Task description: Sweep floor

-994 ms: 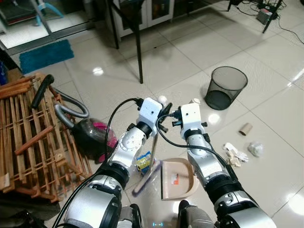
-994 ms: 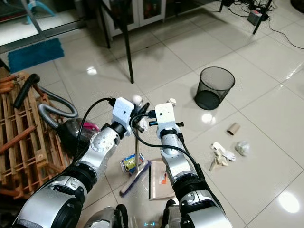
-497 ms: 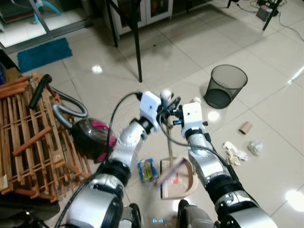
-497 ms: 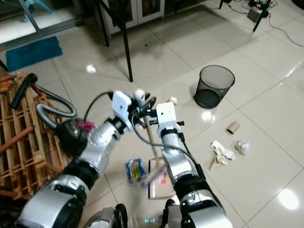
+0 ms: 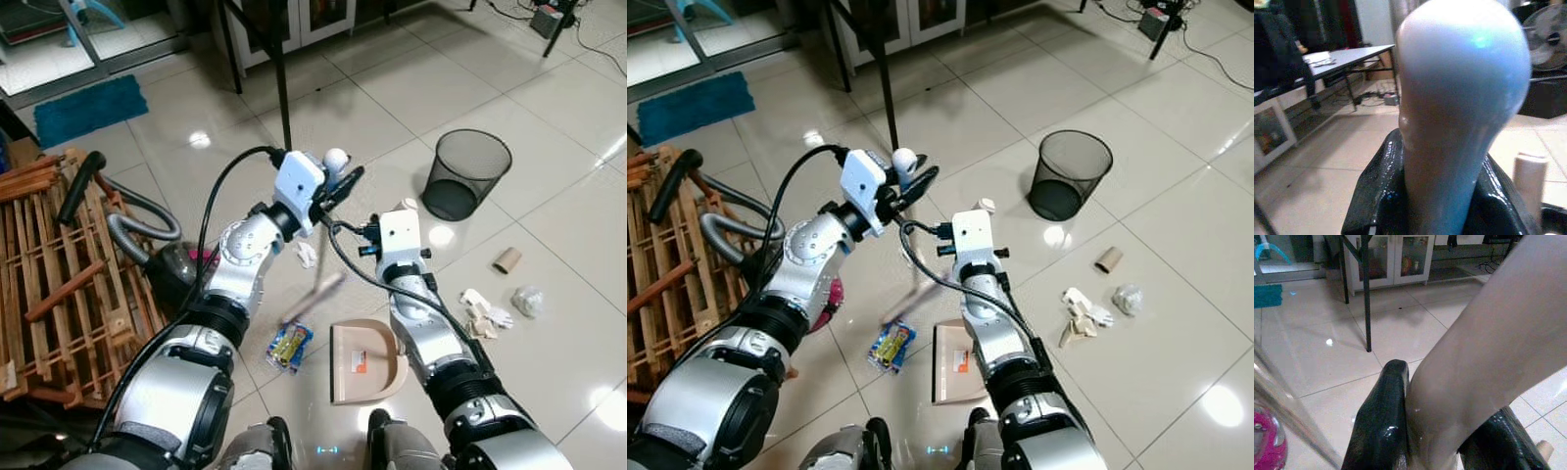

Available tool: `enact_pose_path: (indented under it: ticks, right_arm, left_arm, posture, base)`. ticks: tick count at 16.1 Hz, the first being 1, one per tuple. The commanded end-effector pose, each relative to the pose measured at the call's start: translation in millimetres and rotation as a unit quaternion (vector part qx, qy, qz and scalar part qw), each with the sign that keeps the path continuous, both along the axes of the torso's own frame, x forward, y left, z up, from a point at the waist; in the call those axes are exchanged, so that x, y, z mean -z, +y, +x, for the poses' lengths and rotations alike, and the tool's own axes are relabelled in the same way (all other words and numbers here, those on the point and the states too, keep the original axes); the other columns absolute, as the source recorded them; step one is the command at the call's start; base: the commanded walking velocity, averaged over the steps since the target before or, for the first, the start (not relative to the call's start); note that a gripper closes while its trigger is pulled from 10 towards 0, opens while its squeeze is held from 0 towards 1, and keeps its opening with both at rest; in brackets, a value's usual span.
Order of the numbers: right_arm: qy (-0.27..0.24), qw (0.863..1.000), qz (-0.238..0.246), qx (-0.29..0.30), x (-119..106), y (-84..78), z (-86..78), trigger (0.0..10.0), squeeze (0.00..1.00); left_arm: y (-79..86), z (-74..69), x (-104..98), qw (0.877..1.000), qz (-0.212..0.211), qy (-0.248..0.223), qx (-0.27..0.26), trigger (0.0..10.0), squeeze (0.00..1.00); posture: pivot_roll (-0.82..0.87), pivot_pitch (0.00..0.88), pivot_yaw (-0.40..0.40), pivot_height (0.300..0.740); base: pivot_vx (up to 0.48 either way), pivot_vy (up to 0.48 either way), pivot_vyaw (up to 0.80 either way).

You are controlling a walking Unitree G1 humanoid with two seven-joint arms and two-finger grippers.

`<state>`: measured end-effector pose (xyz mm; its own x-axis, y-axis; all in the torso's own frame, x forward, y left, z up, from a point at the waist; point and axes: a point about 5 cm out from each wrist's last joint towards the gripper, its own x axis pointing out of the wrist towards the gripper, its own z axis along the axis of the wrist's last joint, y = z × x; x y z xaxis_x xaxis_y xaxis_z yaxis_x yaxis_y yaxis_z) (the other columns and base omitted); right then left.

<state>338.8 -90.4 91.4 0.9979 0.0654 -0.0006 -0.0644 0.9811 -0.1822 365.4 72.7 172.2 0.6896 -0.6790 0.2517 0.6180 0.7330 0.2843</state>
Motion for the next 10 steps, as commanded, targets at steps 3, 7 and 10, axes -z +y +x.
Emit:
enact_pose_path:
  ticks: [3,7,10]
  right_arm:
    - [0.073,0.997,-0.004,0.007,34.5,-5.5,-16.8,10.0,0.0]
    - [0.075,0.997,0.004,0.003,36.8,-0.9,-21.8,10.0,0.0]
    - [0.081,0.997,0.009,0.002,40.5,0.8,-26.3,10.0,0.0]
  left_arm:
    - [36.8,9.5,-0.2,0.991,-0.005,-0.015,-0.133,10.0,0.0]
    - [36.4,1.7,28.6,0.986,0.021,0.011,-0.164,10.0,0.0]
    - [25.3,-3.1,40.7,0.987,0.011,0.038,-0.156,10.0,0.0]
  posture:
    - [-0.06,0.222,0.06,0.74]
    - [-0.08,0.218,0.059,0.74]
    - [-0.09,0.215,0.058,0.74]
  base:
    - [0.0,0.0,0.0]
    - [0.0,0.0,0.0]
    - [0.0,0.0,0.0]
